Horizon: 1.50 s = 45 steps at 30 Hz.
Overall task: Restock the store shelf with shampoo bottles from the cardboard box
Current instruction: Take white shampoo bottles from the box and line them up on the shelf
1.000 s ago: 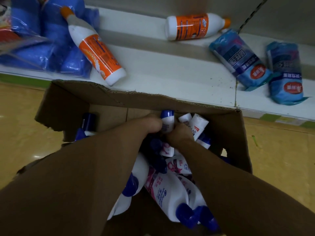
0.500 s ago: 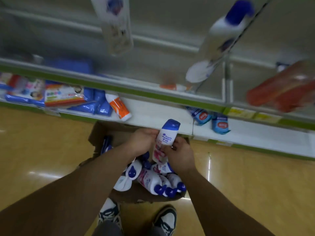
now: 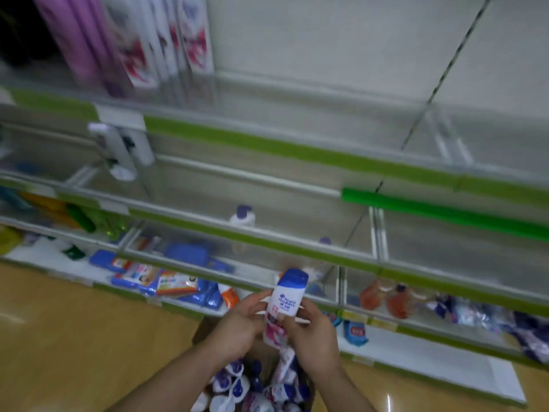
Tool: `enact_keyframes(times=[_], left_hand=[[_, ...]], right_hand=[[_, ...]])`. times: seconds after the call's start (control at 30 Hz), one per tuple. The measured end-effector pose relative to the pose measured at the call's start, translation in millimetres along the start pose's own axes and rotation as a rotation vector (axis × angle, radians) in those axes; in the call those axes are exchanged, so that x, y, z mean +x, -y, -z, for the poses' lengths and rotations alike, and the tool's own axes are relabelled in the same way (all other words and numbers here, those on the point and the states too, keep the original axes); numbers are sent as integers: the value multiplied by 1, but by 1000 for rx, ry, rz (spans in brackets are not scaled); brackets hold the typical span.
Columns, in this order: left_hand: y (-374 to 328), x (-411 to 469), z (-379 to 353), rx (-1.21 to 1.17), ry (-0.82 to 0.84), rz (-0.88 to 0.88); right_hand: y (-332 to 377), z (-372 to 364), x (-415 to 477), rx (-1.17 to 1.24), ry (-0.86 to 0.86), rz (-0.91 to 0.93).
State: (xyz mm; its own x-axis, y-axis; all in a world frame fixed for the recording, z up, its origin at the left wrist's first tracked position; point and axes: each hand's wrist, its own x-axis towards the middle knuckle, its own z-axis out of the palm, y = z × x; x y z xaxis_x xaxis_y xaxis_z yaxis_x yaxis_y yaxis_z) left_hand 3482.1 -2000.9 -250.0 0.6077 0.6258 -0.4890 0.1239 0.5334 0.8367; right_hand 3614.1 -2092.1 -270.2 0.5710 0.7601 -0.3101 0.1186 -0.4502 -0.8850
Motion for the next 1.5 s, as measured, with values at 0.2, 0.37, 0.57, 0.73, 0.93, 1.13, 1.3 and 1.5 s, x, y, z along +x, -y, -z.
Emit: enact_keyframes(times=[0.2, 0.37, 0.57, 0.73, 0.93, 1.13, 1.3, 1.5], left_hand=[[-76, -68, -20, 39, -5, -212], [-132, -96, -19, 201, -96, -361], [-217, -106, 7, 319, -166, -548], [-288, -110, 41, 343, -233, -662], [-351, -79, 104, 524, -283, -641], [-394, -15, 142, 525, -163, -573], [-411, 29, 147, 496, -147, -511], [-414, 54, 139, 456, -201, -493]], right_hand=[[99, 34, -40, -1, 11, 193], [165, 41, -52, -25, -34, 321], [260, 29, -36, -23, -107, 525], [331, -4, -9, 14, -144, 624], [390, -59, 40, -1, -219, 629], [424, -90, 102, -84, -268, 542], [434, -100, 149, -95, -288, 440], [445, -108, 190, -55, -317, 371]])
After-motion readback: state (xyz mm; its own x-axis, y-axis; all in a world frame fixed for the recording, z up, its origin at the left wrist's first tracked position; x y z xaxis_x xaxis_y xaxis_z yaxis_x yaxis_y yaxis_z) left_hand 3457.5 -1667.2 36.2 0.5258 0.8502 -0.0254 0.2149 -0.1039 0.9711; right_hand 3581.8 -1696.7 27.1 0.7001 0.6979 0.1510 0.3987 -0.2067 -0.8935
